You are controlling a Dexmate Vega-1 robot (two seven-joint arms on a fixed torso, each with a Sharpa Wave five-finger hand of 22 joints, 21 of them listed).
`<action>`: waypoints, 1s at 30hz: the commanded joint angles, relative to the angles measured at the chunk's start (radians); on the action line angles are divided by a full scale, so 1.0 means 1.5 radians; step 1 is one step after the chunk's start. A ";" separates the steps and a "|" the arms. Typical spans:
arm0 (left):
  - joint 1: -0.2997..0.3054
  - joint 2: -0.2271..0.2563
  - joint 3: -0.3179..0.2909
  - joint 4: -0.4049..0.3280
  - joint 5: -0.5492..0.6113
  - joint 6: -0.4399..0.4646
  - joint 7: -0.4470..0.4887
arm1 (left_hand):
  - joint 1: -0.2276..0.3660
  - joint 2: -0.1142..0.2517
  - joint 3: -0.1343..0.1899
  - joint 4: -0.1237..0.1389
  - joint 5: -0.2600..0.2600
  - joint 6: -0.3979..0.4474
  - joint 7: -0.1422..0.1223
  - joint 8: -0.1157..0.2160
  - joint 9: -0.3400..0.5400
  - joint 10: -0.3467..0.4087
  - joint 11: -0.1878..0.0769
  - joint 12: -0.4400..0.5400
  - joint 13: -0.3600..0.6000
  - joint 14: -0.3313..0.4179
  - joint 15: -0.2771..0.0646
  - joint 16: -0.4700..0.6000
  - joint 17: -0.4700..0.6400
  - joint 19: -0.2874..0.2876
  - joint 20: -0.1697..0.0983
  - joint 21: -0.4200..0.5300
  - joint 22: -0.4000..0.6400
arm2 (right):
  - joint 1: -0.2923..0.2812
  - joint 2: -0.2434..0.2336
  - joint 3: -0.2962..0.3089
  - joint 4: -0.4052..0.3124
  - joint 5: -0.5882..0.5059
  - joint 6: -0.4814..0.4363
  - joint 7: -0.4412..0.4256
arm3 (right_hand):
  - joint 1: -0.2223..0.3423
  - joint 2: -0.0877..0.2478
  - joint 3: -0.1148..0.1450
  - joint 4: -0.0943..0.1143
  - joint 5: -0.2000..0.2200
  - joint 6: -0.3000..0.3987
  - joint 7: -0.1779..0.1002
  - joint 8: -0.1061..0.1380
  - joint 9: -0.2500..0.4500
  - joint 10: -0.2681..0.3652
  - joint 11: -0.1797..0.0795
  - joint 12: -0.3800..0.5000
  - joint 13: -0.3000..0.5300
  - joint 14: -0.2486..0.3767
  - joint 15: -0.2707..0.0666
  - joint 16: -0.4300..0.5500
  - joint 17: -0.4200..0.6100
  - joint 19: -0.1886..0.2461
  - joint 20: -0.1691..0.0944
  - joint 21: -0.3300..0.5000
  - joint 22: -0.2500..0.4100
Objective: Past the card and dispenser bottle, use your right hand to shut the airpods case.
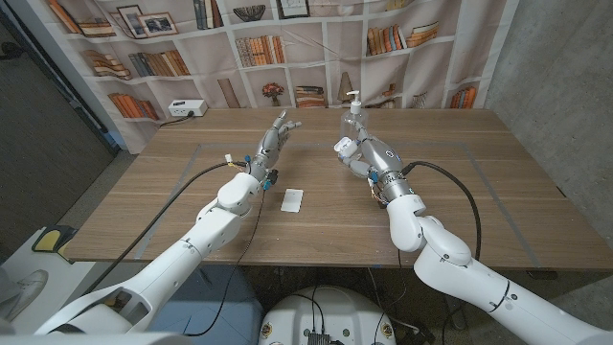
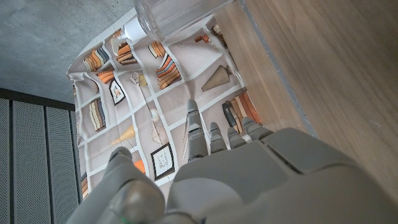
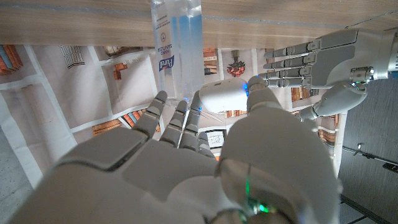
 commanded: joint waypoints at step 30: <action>0.007 -0.005 0.030 -0.036 -0.043 0.008 -0.088 | -0.006 -0.002 -0.006 -0.001 -0.005 0.015 0.016 -0.010 0.001 0.008 -0.001 0.005 0.001 0.000 0.012 0.004 0.003 -0.004 0.005 0.005 0.002 | -0.006 0.008 0.006 0.013 -0.009 0.011 -0.018 | 0.011 0.011 0.011 0.005 0.014 0.014 -0.001 -0.002 0.001 0.091 -0.086 0.034 -0.002 0.011 -0.049 -0.002 0.002 0.010 -0.002 0.000 0.001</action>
